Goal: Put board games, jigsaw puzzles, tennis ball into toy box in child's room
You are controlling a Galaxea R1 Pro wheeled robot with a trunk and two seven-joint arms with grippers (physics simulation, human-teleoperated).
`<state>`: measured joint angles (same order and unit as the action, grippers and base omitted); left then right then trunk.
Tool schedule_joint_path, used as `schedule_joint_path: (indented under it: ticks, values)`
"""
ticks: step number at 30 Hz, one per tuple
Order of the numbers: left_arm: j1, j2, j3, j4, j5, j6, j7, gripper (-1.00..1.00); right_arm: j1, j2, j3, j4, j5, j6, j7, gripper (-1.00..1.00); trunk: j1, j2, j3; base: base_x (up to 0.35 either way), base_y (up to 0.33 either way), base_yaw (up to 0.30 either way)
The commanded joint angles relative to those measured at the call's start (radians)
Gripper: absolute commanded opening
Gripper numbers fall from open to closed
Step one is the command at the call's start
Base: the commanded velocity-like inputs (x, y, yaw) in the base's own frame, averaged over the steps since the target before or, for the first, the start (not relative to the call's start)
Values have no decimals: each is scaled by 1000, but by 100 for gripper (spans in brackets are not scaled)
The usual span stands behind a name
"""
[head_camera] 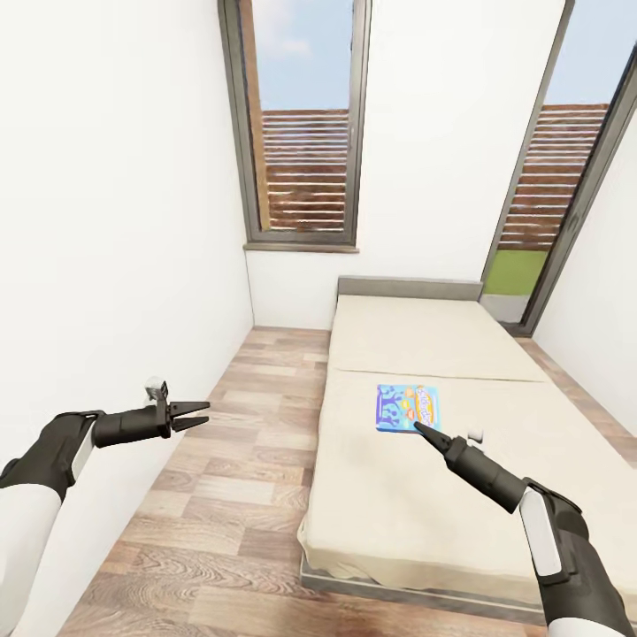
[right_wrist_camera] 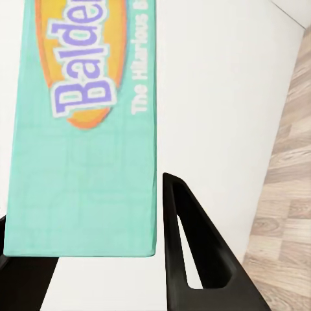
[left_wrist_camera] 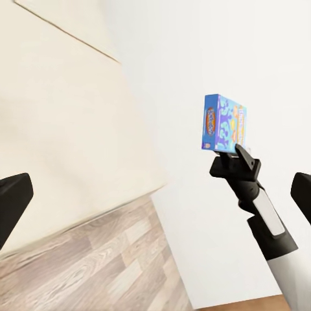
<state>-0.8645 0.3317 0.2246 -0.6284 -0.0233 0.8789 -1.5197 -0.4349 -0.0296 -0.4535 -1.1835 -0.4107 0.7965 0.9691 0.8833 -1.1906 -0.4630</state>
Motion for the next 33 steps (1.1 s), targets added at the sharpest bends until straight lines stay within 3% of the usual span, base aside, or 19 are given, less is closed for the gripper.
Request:
schedule_joint_path:
  ticks: [1, 33]
  values:
    - [-1, 0, 1, 0, -3, 11, -5, 100, -1, 1, -1, 0, -1, 4, 2, -100, -4, 7, 2, 0, 0, 0]
    - [-1, 0, 1, 0, -3, 9, -5, 100, 0, 1, -4, 3, -14, 4, 2, -100, -127, 231, 102, 0, 0, 0]
